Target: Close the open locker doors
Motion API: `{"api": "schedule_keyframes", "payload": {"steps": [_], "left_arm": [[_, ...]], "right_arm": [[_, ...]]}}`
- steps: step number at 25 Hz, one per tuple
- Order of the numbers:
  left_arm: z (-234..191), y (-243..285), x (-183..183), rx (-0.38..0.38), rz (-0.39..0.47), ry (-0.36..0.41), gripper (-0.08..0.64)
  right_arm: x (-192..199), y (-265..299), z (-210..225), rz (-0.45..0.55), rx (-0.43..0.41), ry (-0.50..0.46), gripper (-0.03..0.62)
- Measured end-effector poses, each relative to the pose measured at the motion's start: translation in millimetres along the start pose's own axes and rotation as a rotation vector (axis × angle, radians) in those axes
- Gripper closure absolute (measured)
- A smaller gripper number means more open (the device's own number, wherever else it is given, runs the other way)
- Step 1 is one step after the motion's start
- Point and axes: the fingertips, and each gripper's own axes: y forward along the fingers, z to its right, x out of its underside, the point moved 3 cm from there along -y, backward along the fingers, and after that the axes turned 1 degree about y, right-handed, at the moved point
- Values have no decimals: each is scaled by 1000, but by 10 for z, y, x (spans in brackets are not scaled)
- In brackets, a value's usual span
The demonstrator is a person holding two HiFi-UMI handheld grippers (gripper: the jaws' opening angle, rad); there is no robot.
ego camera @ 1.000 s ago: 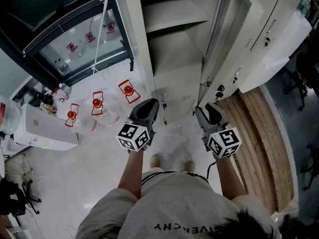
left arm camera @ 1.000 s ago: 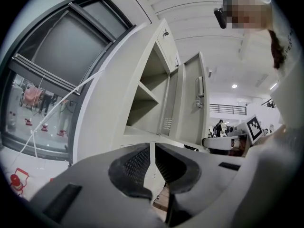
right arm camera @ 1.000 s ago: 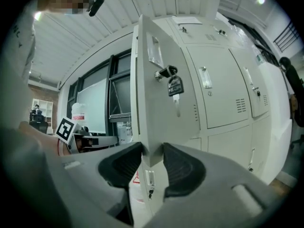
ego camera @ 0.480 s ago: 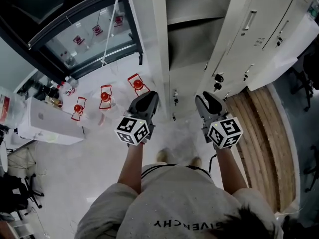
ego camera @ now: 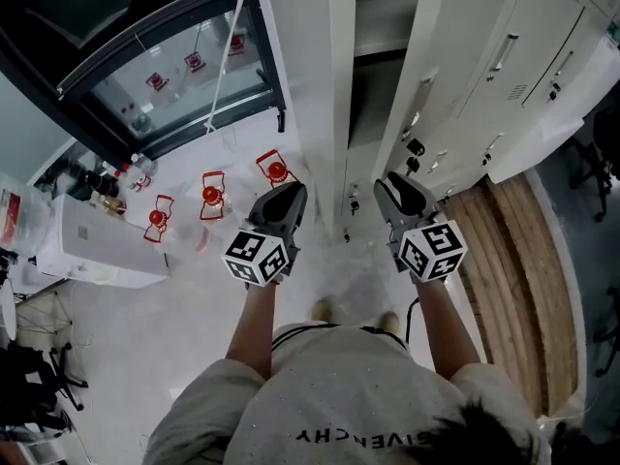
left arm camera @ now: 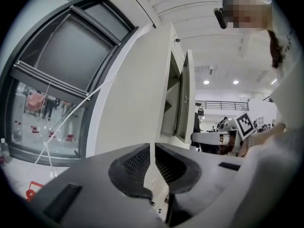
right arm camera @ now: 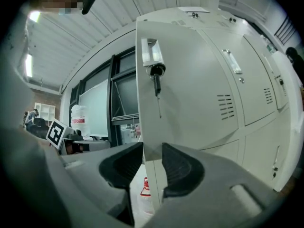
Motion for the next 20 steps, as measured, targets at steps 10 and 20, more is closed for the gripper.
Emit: {"api": "schedule_keyframes", "payload": {"steps": [10,20], "left_arm": [[-333,-4,84,12,-25,-8,531],[-649,18,87,6,-32,-23,531]], "right_arm": [[-48,509,-28,15,8,-6,518],[-91,851,39,26,29,-3,528]]}}
